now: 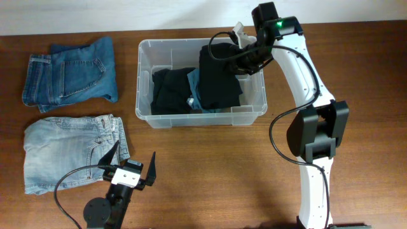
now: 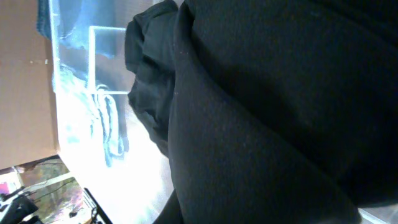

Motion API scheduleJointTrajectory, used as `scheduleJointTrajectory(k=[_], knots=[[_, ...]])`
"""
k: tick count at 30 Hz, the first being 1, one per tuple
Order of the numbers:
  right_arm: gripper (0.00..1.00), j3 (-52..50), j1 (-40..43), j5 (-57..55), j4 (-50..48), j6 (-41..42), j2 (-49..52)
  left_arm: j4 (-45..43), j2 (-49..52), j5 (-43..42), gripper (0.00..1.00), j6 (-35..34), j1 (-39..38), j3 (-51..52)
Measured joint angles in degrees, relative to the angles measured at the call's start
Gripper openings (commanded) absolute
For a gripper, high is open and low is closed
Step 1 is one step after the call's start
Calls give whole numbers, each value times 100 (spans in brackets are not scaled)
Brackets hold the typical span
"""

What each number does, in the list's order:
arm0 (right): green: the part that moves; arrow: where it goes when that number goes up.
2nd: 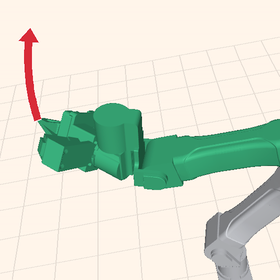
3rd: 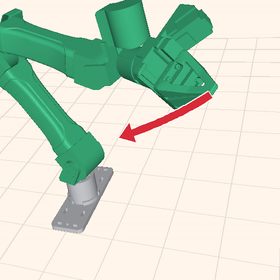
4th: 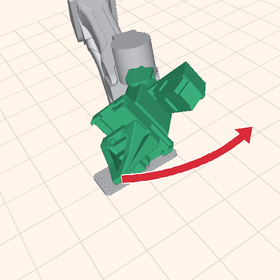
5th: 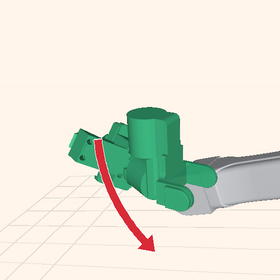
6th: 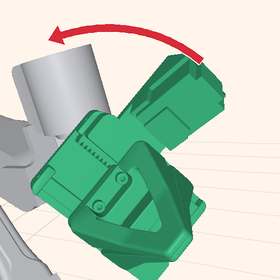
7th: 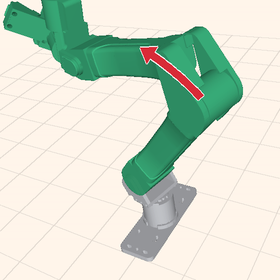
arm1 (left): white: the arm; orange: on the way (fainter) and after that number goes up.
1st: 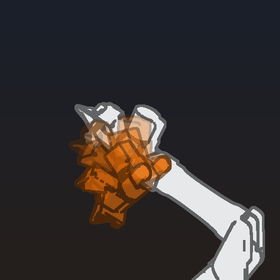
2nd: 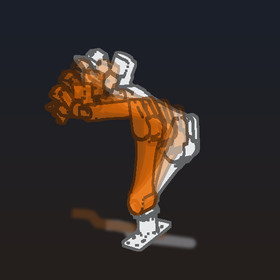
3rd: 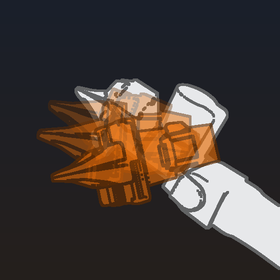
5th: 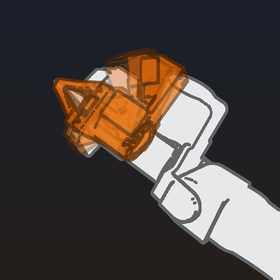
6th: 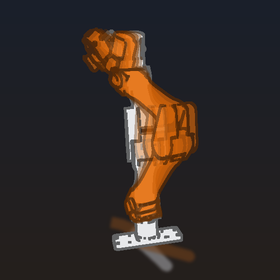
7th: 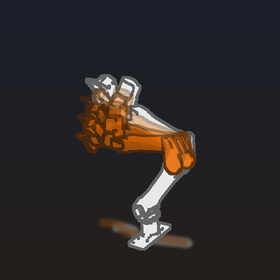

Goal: Pack container
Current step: 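Carry the black garment over the container and lower it in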

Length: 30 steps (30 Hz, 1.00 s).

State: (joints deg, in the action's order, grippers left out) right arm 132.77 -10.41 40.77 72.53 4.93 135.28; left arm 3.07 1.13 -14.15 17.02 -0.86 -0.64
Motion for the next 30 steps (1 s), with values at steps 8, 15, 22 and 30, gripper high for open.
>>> scheduleJointTrajectory(k=[8,15,22,30], knots=[[73,-15,0,-837,105,264,0,0,0,0,99,0,0,0],[99,-26,0,-1364,85,284,0,0,0,0,99,0,0,0],[99,125,0,-1620,293,275,2,0,0,0,99,0,0,0],[86,1460,-28,-2315,1088,76,11,0,-2,0,99,0,0,0]])
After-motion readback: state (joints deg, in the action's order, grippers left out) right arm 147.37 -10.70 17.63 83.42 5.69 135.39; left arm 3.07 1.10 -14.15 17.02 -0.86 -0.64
